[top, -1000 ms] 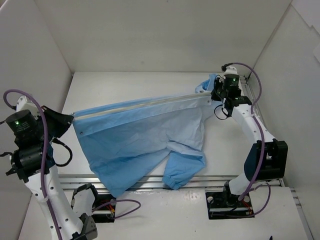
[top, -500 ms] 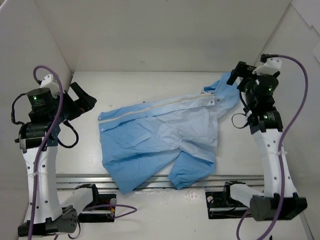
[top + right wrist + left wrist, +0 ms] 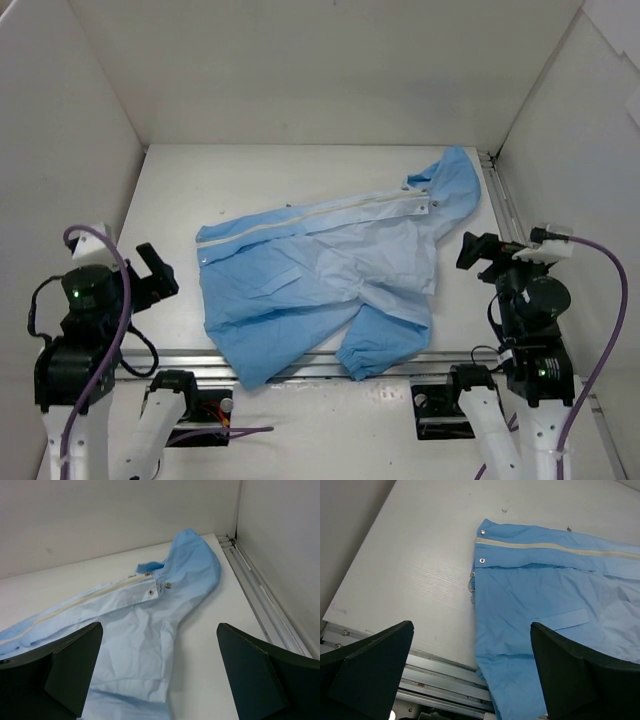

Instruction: Zip up the jacket

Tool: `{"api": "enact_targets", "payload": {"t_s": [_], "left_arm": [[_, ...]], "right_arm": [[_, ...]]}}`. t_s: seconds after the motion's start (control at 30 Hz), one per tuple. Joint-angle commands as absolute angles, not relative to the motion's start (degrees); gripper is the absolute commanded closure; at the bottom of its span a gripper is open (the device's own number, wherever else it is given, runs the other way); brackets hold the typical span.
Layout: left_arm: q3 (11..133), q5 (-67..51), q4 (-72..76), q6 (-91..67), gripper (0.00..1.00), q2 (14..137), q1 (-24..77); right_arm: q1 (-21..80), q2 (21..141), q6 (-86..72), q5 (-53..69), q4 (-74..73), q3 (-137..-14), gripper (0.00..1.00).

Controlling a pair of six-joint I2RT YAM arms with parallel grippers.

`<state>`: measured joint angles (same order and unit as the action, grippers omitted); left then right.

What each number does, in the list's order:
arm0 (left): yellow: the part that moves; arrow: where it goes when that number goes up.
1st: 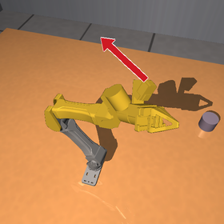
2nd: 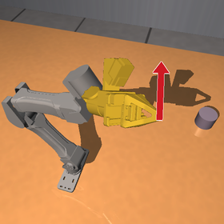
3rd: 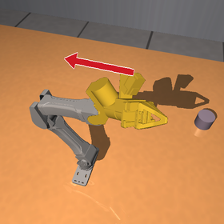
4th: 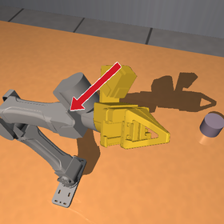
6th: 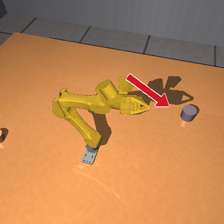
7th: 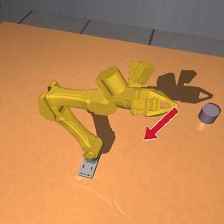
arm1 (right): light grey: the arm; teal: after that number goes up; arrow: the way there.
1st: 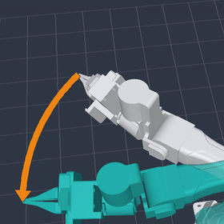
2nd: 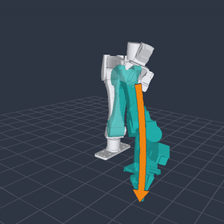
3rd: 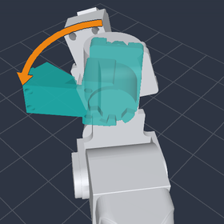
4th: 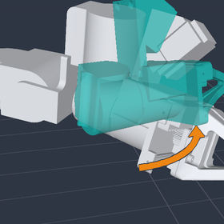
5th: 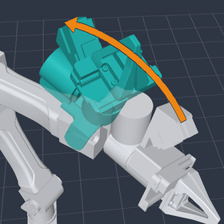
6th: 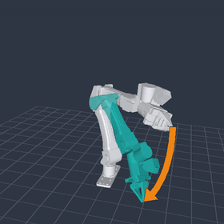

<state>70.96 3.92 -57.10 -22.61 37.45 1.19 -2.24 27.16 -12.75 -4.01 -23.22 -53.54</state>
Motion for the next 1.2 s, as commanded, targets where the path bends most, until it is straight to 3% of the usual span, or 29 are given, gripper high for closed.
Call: {"api": "enact_targets", "payload": {"t_s": [0.0,0.13,0.33,0.53,0.73,1.17], "left_arm": [[70.2,10.9,-57.8,-22.1,0.0,34.2,1.6],[67.7,10.6,-56.8,-22.5,0.0,31.2,0.4],[62.9,12.2,-55.0,-24.3,0.0,28.6,-0.1],[51.5,15.5,-48.7,-29.3,0.0,11.2,3.7],[49.0,17.4,-46.4,-29.4,0.0,-1.3,4.2],[49.0,14.6,-44.9,-27.7,0.0,6.1,2.6]], "right_arm": [[-1.8,21.8,-14.0,-4.3,-25.8,-50.9,0.02],[-0.4,15.2,-14.3,-9.9,-27.1,-47.9,0.02],[4.4,16.1,-15.6,-14.5,-29.0,-48.3,0.02],[6.8,15.3,-15.5,-15.6,-28.9,-47.9,0.02],[9.2,15.2,-15.5,-16.3,-28.9,-47.8,0.02],[10.3,14.6,-15.6,-16.0,-28.9,-48.0,0.02]]}}
